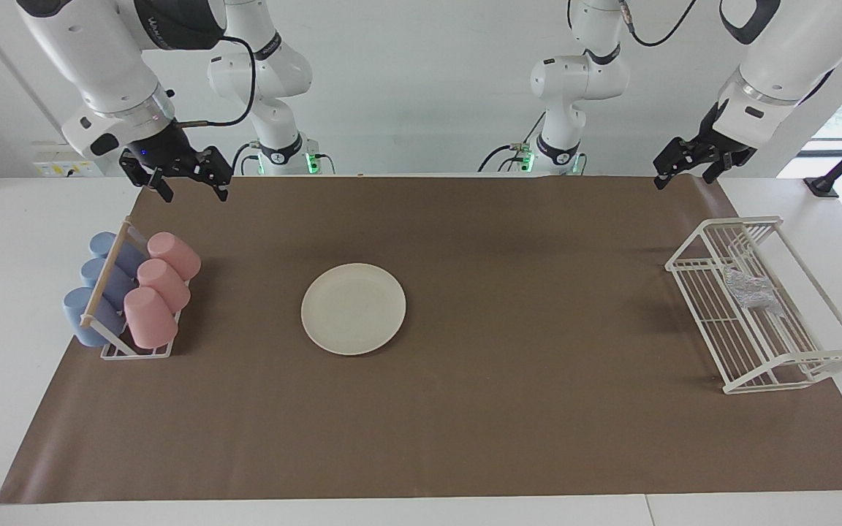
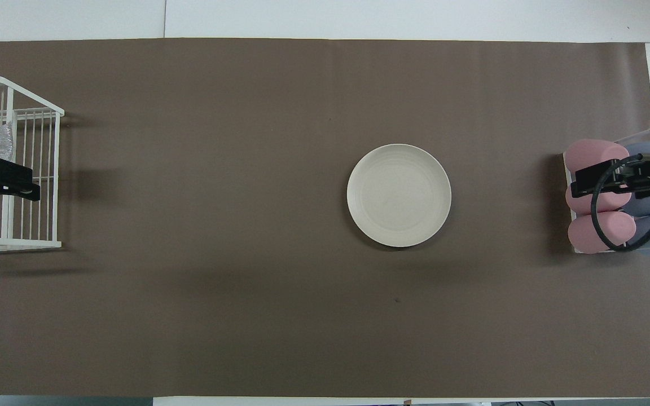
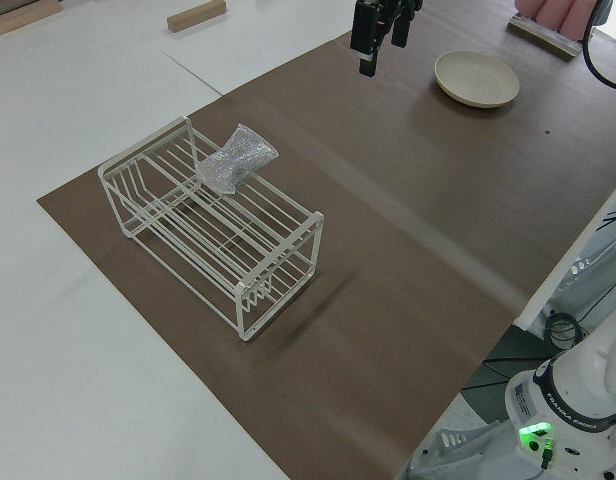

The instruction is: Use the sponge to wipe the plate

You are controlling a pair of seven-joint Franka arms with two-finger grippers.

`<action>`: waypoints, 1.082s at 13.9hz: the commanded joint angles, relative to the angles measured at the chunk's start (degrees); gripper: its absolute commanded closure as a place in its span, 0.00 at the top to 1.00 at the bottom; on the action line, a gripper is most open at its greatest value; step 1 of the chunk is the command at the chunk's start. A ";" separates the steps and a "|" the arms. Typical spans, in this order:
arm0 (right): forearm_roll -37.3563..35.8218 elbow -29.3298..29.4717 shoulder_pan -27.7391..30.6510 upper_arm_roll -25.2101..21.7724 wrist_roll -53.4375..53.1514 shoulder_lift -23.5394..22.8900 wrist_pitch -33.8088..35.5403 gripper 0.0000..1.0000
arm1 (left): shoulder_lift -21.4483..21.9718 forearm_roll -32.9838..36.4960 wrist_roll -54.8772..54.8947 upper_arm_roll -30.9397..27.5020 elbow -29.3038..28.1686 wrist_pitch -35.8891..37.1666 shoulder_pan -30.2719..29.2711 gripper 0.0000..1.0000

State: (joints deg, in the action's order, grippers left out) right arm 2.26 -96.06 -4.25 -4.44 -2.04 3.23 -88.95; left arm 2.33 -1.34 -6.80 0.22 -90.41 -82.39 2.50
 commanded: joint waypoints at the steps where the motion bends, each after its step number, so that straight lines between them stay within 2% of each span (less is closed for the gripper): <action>1: -1.11 -1.32 0.65 0.48 1.42 1.34 0.18 1.00 | 1.01 -0.77 1.00 -0.04 -1.53 -1.02 -0.48 1.00; 7: -1.11 -1.32 0.65 0.48 1.34 1.34 0.18 1.00 | 0.92 -0.77 0.47 -0.30 -1.44 -2.43 -0.57 1.00; 10: -1.11 -1.41 0.65 0.48 1.34 1.34 0.18 1.00 | 0.92 0.89 -6.44 -0.13 -1.79 -3.91 0.13 1.00; 13: -1.11 -1.41 0.65 0.48 1.42 1.34 0.18 1.00 | 0.48 9.31 -7.44 0.31 -4.68 -7.07 2.14 1.00; 15: -1.11 -1.41 0.65 0.48 1.42 1.34 0.18 1.00 | -2.14 17.28 -8.31 0.31 -5.83 -8.74 3.90 1.00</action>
State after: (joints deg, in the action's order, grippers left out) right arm 2.26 -96.06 -4.25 -4.44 -2.04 3.23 -88.95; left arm 1.86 9.81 -13.20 0.88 -94.12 -88.58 4.00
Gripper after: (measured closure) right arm 0.000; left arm 0.000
